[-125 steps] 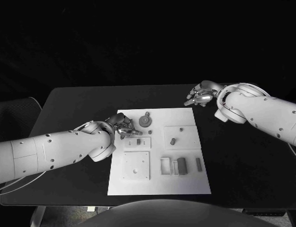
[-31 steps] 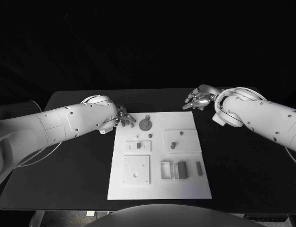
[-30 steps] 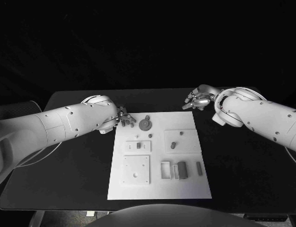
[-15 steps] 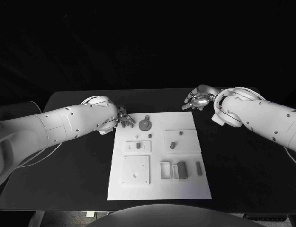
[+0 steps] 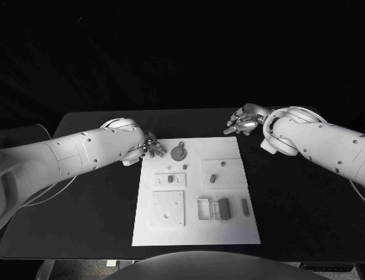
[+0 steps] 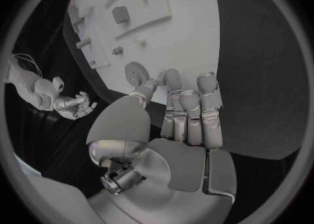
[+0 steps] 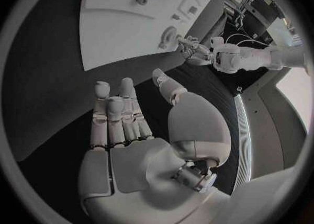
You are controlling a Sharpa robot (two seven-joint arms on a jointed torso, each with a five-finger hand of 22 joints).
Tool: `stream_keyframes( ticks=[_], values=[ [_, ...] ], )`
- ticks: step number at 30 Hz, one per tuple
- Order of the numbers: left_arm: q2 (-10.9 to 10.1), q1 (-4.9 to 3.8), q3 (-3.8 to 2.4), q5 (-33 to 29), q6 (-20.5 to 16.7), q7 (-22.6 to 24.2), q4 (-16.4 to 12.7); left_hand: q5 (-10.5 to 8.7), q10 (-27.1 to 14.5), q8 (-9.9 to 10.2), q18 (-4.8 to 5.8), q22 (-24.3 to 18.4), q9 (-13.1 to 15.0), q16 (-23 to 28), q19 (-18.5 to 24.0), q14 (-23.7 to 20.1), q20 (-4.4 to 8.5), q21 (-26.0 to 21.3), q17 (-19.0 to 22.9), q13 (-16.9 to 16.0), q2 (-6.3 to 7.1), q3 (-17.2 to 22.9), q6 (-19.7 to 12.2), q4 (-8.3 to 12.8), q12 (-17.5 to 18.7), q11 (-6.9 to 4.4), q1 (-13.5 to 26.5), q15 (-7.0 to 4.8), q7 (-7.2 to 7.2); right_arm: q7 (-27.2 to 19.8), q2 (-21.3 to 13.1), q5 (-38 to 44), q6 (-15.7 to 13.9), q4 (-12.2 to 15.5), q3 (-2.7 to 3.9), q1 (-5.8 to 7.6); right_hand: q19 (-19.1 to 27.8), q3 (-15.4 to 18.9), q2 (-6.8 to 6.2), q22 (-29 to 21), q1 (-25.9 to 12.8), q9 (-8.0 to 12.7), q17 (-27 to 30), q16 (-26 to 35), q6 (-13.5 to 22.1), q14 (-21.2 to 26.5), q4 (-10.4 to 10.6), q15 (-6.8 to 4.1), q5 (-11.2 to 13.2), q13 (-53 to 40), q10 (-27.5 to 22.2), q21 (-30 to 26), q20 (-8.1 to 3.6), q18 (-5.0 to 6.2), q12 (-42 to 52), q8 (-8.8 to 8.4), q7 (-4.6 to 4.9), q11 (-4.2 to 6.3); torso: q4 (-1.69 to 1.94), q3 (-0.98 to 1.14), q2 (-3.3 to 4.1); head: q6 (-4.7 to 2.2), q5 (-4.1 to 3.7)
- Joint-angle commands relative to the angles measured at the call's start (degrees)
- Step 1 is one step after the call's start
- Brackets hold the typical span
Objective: Assemble the parts on the task board
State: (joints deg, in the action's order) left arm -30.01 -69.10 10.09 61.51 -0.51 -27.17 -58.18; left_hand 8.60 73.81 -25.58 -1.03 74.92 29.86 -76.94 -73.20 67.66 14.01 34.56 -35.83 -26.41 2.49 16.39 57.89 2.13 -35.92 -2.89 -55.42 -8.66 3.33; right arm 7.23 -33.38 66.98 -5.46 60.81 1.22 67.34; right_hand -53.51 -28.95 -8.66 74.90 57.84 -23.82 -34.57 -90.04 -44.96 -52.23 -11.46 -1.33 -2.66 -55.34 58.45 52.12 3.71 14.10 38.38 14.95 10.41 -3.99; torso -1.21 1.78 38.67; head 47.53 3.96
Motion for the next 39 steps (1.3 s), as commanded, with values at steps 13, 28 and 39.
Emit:
stream_keyframes(
  ticks=[13, 28, 39],
  values=[
    [-0.1, 0.12, -0.01, -1.7, 0.0, 0.8, -0.3, -0.55, 0.5, 0.3, -2.79, 1.2, 0.4, -0.4, -0.2, 0.3, -0.05, 0.7, 0.0, -0.9, 0.03, 9.6, 0.6, 4.7, 0.6, 0.44, -2.9, 0.05, 0.51, -0.3, 0.1, 0.1, 0.8, -0.1, 0.02, -0.04, 0.4, 0.2, 0.05, 0.9, -0.6, 0.1, 0.1, -0.1, 0.0, -0.1, 0.4, -0.38, -0.3, 0.1, -0.2, -0.2, -0.09, 0.90, 0.2, -0.34, 0.31, -0.29, 0.00, -0.02, 0.01, 0.18, -0.02],
    [-1.1, 0.11, -0.03, -7.7, -4.9, -0.6, -2.2, 11.79, 2.9, -2.4, -2.20, 1.3, 3.4, -2.1, -2.0, 1.7, 0.42, 2.6, -1.2, -3.0, -0.68, 17.0, 3.0, 13.6, -1.0, -0.60, -2.4, -0.87, -0.63, -0.3, 0.0, 0.1, 0.8, -0.1, 0.02, -0.06, 0.4, 0.2, 0.05, 0.9, -0.6, 0.1, 0.1, -0.1, 0.0, -0.1, 0.4, -0.38, -0.3, 0.1, -0.2, -0.2, -0.08, 0.90, 0.2, -0.34, 0.31, -0.29, 0.01, 0.00, -0.01, 0.22, 0.00],
    [-5.9, 0.08, -0.01, -10.5, -10.1, -3.1, -9.2, 19.12, 4.4, -5.3, -1.75, 1.3, 5.1, -3.6, -3.9, 3.2, 0.62, 4.8, -2.8, -4.4, 0.46, 17.7, 4.4, 13.8, -3.3, -1.69, -1.1, -1.91, -1.76, -0.3, -0.3, 0.1, 0.7, 0.1, 0.02, -0.06, 0.4, 0.2, 0.04, 0.8, -0.6, 0.1, 0.1, -0.1, 0.0, -0.1, 0.4, -0.38, -0.3, 0.1, -0.2, -0.2, -0.08, 0.90, 0.2, -0.34, 0.31, -0.29, 0.06, 0.08, -0.07, 0.26, 0.14]
  ],
)
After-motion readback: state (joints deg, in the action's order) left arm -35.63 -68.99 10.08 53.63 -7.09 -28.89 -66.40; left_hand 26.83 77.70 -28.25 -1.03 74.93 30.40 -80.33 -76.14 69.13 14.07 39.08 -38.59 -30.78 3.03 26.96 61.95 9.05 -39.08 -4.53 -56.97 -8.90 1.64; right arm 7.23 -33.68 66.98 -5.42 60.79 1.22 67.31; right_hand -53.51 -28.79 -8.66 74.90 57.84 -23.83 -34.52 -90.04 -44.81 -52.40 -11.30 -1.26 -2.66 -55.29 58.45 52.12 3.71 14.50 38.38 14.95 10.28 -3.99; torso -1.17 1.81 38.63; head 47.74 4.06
